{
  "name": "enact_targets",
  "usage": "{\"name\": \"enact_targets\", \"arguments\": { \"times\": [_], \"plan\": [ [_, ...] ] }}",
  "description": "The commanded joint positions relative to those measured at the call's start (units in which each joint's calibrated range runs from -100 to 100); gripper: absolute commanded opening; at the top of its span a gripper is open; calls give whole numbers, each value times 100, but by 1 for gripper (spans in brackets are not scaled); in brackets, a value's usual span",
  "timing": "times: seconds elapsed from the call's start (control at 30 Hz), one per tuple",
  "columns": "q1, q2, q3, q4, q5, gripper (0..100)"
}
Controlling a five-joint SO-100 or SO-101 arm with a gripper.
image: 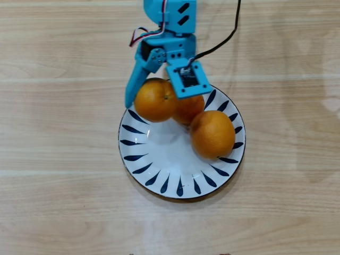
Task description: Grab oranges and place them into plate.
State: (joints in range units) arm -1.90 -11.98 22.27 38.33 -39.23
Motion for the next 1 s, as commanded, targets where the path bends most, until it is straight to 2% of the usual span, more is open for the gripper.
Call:
{"name": "enact_targets", "arguments": {
  "times": [0.0, 0.13, 0.27, 0.4, 0.5, 0.53, 0.67, 0.7, 0.87, 0.97],
  "plan": [
    [150, -307, 114, -451, 55, 34],
    [85, -45, 159, -674, 60, 39],
    [-149, 99, 159, -683, -3, 55],
    [-286, 48, 159, -614, 2, 52],
    [-318, -70, 177, -571, 75, 40],
    [-407, -417, 277, -313, 332, 28],
    [-600, -1364, 594, 262, 1351, 1],
    [-689, -1643, 738, 323, 1612, 2],
    [-1060, -3190, 1979, 340, 2893, 15],
    [-1076, -4195, 2966, 331, 3066, 15]
  ]
}}
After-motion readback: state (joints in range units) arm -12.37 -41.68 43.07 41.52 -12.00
